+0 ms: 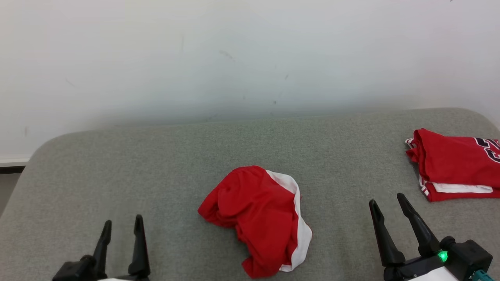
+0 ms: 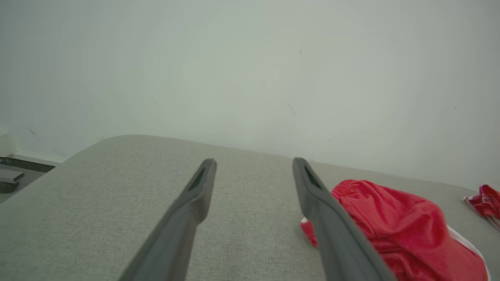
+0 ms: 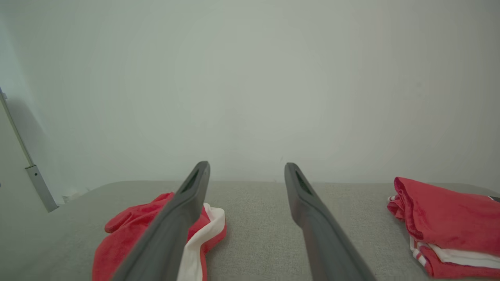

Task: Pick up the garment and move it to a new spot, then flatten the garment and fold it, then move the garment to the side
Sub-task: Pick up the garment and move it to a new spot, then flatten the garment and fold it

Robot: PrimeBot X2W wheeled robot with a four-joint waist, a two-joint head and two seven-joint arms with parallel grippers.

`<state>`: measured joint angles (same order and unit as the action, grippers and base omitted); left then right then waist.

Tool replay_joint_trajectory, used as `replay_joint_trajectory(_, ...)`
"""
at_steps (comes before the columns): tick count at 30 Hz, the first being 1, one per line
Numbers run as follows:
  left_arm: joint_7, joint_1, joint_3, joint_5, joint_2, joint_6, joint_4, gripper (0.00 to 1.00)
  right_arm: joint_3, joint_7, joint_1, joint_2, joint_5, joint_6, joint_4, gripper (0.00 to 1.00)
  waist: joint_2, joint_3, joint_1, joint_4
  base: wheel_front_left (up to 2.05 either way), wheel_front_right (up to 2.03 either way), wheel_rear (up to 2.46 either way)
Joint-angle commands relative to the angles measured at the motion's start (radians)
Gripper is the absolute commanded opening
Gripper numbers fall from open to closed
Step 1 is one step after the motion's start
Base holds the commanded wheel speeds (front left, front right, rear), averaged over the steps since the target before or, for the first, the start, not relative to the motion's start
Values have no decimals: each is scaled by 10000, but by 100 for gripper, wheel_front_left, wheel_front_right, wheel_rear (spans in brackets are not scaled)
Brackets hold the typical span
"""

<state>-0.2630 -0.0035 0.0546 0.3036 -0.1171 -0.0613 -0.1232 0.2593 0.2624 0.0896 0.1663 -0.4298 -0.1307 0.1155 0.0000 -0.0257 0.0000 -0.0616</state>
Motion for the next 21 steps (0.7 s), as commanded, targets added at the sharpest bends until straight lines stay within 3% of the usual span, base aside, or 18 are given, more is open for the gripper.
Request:
replay_joint_trajectory(1, -11, 254, -114, -220, 66, 35, 127, 100, 16, 27, -128, 53, 80, 2, -1, 100, 0, 34, 0, -16, 0, 0, 0)
replay_joint_trajectory(9, -14, 833, -757, -627, 485, 387, 229, 100, -96, 27, -301, -61, 226, 2, -95, 100, 0, 78, 0, -110, 0, 0, 0)
replay_joint_trajectory(21, -15, 516, -1111, -948, 635, 821, -44, 100, -130, 27, -204, -40, 306, 2, -140, 100, 0, 52, 0, -108, 0, 0, 0)
